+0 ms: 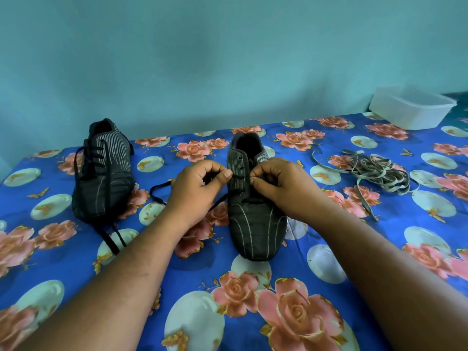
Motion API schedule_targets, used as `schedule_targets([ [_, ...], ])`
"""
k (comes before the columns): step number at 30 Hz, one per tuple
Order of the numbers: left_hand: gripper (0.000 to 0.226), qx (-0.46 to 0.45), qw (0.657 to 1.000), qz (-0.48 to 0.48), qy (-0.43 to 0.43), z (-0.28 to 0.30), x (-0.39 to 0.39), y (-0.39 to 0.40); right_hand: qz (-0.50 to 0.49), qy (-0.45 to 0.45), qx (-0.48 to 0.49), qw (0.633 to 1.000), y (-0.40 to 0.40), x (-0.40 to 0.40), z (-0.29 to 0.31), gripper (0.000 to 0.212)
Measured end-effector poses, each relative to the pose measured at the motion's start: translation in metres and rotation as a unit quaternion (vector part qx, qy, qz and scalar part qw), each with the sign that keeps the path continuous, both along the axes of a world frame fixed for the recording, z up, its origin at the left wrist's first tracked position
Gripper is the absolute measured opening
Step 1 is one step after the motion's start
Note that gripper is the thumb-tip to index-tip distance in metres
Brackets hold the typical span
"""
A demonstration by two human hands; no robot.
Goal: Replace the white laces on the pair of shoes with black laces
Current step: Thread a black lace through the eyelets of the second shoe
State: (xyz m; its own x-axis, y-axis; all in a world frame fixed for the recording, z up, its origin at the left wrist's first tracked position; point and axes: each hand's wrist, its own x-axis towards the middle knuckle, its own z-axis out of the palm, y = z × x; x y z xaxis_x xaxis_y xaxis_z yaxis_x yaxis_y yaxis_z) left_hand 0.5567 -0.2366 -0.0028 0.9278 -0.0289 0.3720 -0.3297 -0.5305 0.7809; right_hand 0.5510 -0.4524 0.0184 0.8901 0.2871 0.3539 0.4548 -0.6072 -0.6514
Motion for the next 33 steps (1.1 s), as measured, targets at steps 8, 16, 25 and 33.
schedule_targets([
  [8,0.015,0.127,0.980,0.106,-0.107,0.000,-0.002,0.001,-0.004,0.017,0.141,0.990,-0.012,0.004,-0.005,0.007],
  [16,0.063,0.276,0.951,0.032,-0.137,0.004,-0.012,-0.004,-0.054,0.005,0.223,0.973,-0.027,0.002,0.010,0.010],
  [25,0.044,-0.019,0.997,-0.072,-0.023,0.012,-0.020,-0.009,0.070,-0.096,0.054,0.991,-0.017,-0.007,0.005,0.014],
  [33,0.035,-0.144,0.978,-0.149,-0.020,0.027,-0.037,-0.023,0.071,-0.119,0.023,0.990,0.001,-0.008,-0.001,0.018],
])
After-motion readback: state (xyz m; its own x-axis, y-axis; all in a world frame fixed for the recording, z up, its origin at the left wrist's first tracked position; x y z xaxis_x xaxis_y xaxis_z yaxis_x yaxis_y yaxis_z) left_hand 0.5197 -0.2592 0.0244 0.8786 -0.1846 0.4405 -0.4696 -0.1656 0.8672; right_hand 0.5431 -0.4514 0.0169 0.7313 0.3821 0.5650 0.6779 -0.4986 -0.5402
